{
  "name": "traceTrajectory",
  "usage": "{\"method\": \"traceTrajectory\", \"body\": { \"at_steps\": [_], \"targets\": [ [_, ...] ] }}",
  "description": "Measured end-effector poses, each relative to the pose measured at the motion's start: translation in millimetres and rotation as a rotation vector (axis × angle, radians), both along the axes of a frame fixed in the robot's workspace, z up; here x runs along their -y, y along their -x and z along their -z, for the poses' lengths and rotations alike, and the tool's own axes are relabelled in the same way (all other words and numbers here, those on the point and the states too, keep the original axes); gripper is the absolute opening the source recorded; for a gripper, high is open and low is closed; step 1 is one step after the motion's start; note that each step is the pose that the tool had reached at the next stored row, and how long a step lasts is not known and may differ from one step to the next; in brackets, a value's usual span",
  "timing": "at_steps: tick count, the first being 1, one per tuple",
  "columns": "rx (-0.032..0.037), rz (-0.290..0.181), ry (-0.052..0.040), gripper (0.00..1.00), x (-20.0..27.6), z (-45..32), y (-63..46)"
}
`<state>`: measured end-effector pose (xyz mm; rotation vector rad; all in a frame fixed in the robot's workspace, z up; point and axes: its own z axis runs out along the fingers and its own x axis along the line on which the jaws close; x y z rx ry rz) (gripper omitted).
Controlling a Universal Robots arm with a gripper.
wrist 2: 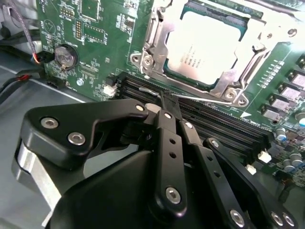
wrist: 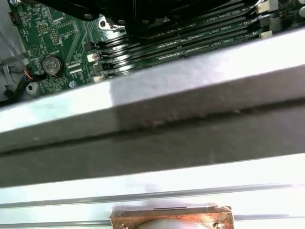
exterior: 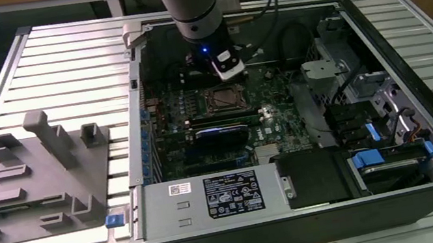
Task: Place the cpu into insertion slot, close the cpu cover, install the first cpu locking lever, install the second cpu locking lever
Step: 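Install the first cpu locking lever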
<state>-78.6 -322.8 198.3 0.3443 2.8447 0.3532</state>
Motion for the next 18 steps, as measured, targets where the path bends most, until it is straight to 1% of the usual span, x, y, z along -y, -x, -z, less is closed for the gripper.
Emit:
{"method": "traceTrajectory", "body": {
  "at_steps": [4, 8, 14, 18],
  "targets": [
    [0.0022, 0.000, -0.0007, 0.11, -0.2, 1.1, 0.7],
    [0.0088, 0.000, 0.0002, 0.11, -0.2, 2.8, 0.7],
    [0.0204, 0.000, 0.0096, 0.11, -0.2, 5.1, 0.7],
    [0.0315, 0.000, 0.0182, 0.11, -0.2, 7.1, 0.8]
  ]
}}
